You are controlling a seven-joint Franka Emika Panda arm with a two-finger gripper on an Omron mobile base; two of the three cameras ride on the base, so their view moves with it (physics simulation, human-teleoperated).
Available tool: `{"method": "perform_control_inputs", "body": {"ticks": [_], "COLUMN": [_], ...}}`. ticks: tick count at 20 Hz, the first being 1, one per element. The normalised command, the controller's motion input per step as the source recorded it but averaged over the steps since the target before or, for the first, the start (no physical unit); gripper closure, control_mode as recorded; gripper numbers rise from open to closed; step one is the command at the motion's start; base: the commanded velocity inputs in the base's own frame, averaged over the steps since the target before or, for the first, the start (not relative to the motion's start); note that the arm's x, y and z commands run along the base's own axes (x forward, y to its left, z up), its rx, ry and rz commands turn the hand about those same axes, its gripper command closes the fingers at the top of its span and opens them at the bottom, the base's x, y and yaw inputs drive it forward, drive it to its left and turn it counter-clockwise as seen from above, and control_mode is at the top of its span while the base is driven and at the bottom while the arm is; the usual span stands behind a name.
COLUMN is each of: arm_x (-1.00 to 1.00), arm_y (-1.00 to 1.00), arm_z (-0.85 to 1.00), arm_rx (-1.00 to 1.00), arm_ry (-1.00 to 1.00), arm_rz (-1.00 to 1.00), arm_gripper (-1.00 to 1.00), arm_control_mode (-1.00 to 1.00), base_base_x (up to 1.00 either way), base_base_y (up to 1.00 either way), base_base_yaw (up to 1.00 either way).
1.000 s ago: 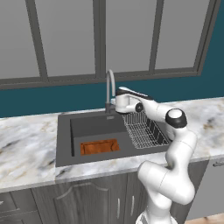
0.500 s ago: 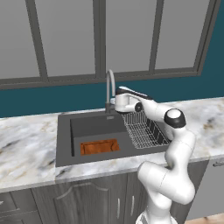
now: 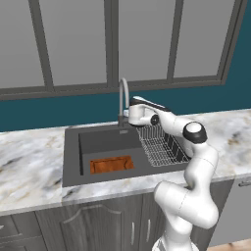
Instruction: Turn on the sink faucet with hot water and rinse the cutting board for ten seconds, then turn off the faucet. Push the cutting board to reach the water if necessary.
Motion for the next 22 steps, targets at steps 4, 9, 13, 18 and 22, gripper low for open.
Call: {"method": "perform_control_inputs", "body": {"ticks": [4, 9, 13, 18, 22], "arm_x": [0.05, 0.08, 0.00, 0.00, 0.00], "arm_y": [0.00, 0.00, 0.01, 0.00, 0.00], "arm_z": [0.00, 0.00, 0.00, 0.00, 0.00], "arm_rx": [0.00, 0.00, 0.00, 0.00, 0.00], "arm_ry": [0.00, 0.00, 0.00, 0.00, 0.00], "arm_rz": [0.00, 0.00, -0.01, 0.00, 0.00], "arm_gripper": [-1.00, -1.00, -1.00, 1.00, 1.00], "arm_control_mode": [-1.00, -1.00, -1.00, -1.00, -1.00], "base_base_x": [0.00, 0.00, 0.00, 0.00, 0.00], "base_base_y": [0.00, 0.00, 0.00, 0.00, 0.00], "base_base_yaw": [0.00, 0.00, 0.00, 0.00, 0.00]}}
